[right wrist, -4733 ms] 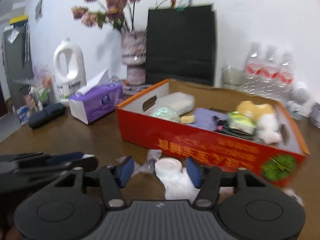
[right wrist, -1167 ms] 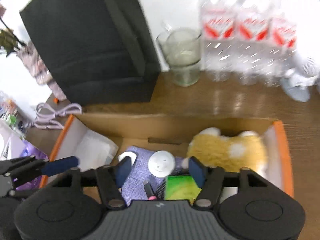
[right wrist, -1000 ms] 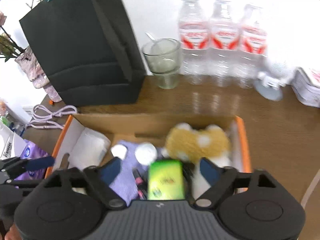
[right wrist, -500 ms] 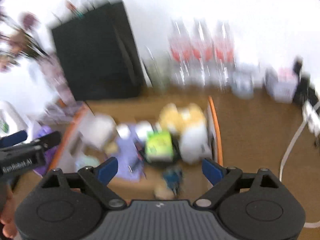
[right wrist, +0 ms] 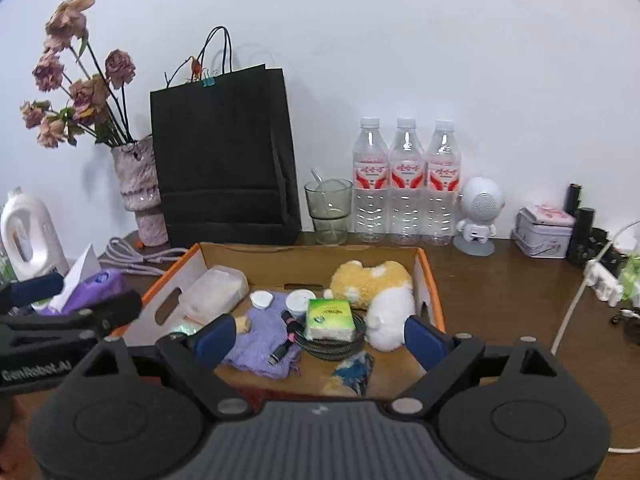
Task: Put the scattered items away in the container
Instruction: 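Lift both open grippers out of the box toward the remaining items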
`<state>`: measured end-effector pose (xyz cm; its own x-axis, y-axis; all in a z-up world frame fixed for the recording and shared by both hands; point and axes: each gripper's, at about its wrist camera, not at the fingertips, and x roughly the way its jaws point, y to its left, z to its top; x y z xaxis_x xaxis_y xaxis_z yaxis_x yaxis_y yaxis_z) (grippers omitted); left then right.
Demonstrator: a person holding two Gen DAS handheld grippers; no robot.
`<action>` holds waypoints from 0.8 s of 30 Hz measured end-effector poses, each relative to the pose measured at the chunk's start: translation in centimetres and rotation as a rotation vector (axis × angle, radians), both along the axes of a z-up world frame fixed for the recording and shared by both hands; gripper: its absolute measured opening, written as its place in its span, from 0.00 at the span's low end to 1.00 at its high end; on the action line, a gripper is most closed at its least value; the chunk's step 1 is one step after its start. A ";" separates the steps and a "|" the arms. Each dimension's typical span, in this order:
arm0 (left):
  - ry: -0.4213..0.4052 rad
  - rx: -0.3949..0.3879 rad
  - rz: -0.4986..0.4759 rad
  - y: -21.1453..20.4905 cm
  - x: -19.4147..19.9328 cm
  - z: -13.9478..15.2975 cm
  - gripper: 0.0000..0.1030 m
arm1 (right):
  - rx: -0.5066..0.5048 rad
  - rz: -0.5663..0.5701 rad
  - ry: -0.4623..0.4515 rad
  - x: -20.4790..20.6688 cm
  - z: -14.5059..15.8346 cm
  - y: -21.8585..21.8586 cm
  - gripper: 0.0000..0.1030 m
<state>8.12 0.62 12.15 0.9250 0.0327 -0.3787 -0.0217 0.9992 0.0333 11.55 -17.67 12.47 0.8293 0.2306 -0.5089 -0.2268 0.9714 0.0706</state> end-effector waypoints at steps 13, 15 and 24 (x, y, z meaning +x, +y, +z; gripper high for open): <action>0.011 -0.032 0.041 -1.1 -21.0 -8.2 1.00 | 0.079 0.039 0.041 -19.7 -8.5 -2.9 0.99; 0.038 -0.016 0.019 -1.5 -21.7 -8.8 1.00 | 0.072 0.040 0.064 -20.9 -9.7 -2.8 0.99; 0.064 -0.065 -0.057 0.5 -17.1 -8.6 0.94 | 0.070 0.027 0.064 -20.2 -9.9 -3.0 0.98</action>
<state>-9.03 1.07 3.54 0.8984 -0.0460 -0.4367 0.0356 0.9989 -0.0320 -8.68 -20.66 2.59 0.7884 0.2897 -0.5427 -0.2459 0.9570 0.1537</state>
